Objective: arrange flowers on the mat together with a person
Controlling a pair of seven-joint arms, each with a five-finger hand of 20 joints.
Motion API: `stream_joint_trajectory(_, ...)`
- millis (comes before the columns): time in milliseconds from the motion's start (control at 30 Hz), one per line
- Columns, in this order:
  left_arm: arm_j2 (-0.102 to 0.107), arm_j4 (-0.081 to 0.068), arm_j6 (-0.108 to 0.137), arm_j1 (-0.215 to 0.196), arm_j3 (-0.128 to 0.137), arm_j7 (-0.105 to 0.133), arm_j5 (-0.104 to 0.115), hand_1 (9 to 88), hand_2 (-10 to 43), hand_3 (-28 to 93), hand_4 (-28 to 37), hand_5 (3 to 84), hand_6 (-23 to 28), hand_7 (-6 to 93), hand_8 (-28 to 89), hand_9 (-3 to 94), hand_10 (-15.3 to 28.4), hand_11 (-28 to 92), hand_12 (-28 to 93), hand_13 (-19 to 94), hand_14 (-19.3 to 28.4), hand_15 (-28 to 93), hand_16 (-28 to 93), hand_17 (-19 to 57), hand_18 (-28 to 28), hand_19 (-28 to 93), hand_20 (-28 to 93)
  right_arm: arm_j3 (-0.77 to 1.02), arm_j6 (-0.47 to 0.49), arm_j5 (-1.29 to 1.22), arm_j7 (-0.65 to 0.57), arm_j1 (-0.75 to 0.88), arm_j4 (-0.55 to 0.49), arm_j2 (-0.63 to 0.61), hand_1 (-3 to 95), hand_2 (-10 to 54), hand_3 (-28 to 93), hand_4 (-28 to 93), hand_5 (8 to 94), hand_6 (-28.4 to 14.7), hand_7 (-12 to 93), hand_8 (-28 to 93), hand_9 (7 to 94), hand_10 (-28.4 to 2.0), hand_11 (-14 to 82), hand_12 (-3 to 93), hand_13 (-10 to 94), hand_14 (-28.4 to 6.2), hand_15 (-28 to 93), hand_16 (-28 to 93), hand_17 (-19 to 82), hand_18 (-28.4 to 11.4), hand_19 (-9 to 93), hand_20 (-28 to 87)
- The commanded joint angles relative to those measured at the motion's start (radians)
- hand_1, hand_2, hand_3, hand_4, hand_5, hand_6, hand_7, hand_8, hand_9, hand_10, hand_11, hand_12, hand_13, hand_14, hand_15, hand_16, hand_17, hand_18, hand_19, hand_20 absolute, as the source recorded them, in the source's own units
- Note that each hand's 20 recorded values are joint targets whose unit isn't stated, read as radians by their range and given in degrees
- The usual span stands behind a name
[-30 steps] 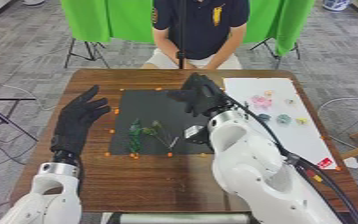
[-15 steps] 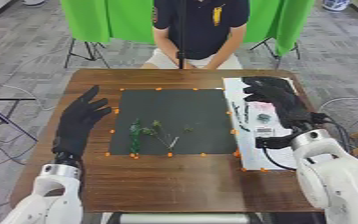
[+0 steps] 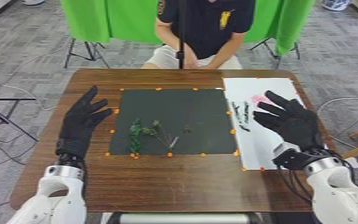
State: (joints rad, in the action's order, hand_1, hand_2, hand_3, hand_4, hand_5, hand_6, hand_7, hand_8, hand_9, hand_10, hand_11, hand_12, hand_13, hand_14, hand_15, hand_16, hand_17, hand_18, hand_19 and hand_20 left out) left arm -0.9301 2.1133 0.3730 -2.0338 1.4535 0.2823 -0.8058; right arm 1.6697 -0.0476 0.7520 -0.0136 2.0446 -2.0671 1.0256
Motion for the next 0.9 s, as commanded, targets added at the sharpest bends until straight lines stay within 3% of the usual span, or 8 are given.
stream_joint_trajectory(33, -0.020, -0.002, -0.015, -0.011, 0.010, -0.015, -0.012, 18.3, 8.0, 77, -28.3, 33.5, 3.3, 10.7, -10, 35.0, 17.7, 23, 9, 25, 25.6, 47, -9, -9.4, 23.1, 44, 11, -0.009, 0.011, 0.038, 0.031, 0.021, -0.018, 0.031, 13.2, 6.7, 81, -28, 43.6, 2.0, 14, -12, 44.2, -14.6, 7.6, 14.0, 33, -18.4, 22, 18, 3, -19.1, 40, 18)
stream_joint_trajectory(167, -0.027, -0.003, -0.024, -0.007, 0.016, -0.030, -0.019, 18.6, 8.0, 77, -28.3, 33.6, 3.5, 10.7, -9, 35.3, 18.1, 24, 9, 25, 25.8, 48, -9, -9.3, 23.2, 44, 12, -0.008, 0.017, 0.045, 0.035, 0.026, -0.016, 0.033, 13.2, 6.5, 81, -28, 43.4, 2.0, 14, -12, 44.2, -14.8, 7.6, 14.2, 33, -18.4, 23, 18, 3, -19.3, 41, 18)
stream_joint_trajectory(600, -0.019, 0.000, -0.015, -0.011, 0.013, -0.020, -0.002, 18.9, 7.9, 77, -28.3, 33.7, 3.8, 10.8, -10, 35.4, 18.3, 25, 9, 25, 26.0, 49, -9, -8.7, 23.2, 45, 12, -0.004, 0.022, 0.022, 0.032, 0.031, -0.010, 0.032, 13.2, 6.0, 82, -28, 43.1, 2.1, 14, -12, 44.4, -14.8, 7.8, 14.4, 35, -18.6, 24, 18, 4, -19.7, 43, 20)
stream_joint_trajectory(900, -0.016, 0.001, -0.013, -0.015, 0.013, -0.021, -0.002, 19.0, 8.0, 77, -28.3, 33.6, 3.9, 10.7, -9, 35.5, 18.5, 25, 9, 26, 26.2, 50, -10, -8.6, 23.8, 47, 12, -0.006, 0.024, 0.015, 0.034, 0.032, -0.010, 0.031, 13.5, 5.8, 82, -28, 43.1, 2.1, 14, -12, 44.5, -14.8, 7.9, 14.3, 35, -18.5, 25, 17, 4, -19.8, 43, 20)
